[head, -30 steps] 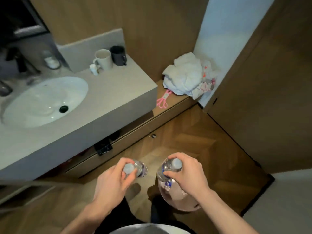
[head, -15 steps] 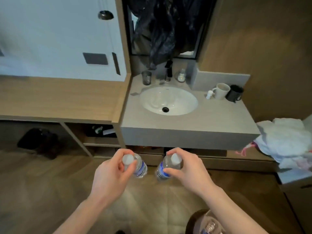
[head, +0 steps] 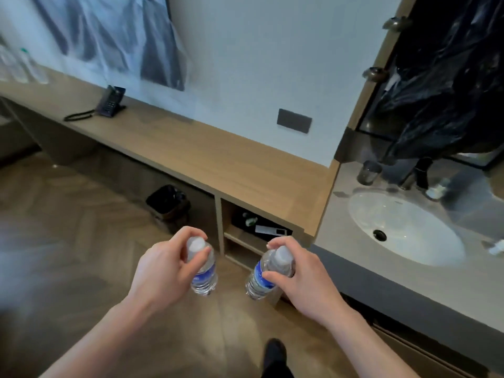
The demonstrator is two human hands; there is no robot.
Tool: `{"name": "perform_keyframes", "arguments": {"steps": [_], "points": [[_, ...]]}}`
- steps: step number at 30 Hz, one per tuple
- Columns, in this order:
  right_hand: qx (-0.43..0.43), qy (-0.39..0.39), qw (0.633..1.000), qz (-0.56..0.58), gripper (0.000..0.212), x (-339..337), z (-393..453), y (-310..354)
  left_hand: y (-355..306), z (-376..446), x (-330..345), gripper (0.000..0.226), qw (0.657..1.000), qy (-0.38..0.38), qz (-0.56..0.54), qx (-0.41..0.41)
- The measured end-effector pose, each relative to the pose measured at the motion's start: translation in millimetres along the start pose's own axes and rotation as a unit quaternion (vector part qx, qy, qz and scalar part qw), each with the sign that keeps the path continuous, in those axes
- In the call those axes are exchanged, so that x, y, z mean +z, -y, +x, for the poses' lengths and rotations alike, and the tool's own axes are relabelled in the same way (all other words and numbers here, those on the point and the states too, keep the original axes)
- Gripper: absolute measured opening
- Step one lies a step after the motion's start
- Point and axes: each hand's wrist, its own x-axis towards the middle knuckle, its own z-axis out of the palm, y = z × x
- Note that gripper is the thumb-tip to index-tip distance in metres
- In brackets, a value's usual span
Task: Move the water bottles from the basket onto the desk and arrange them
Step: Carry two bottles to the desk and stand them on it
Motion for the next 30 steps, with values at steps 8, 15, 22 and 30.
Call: {"name": "perform_keyframes", "arguments": {"steps": [8, 15, 22, 30], "points": [[-0.055, 0.083, 0.995, 0.019, 0.048, 39.1, 132.7, 47.4, 57.9, 67.9, -38.1, 0.011, 0.996, -0.045, 0.008, -0.071], [-0.106, 0.137, 0.985, 0.006, 0.044, 55.9, 252.5, 88.9, 98.7, 138.5, -67.1, 0.01, 0.985, -0.099, 0.018, -0.137], [-0.195, 0.187, 0.962, -0.037, 0.043, 92.7, 357.9, 158.1, 144.2, 182.8, -107.9, 0.008, 0.971, -0.148, 0.046, -0.183], [-0.253, 0.223, 0.94, -0.043, 0.045, 183.6, 438.1, 253.7, 237.9, 219.5, -173.4, 0.012, 0.963, -0.143, 0.081, -0.213]]}}
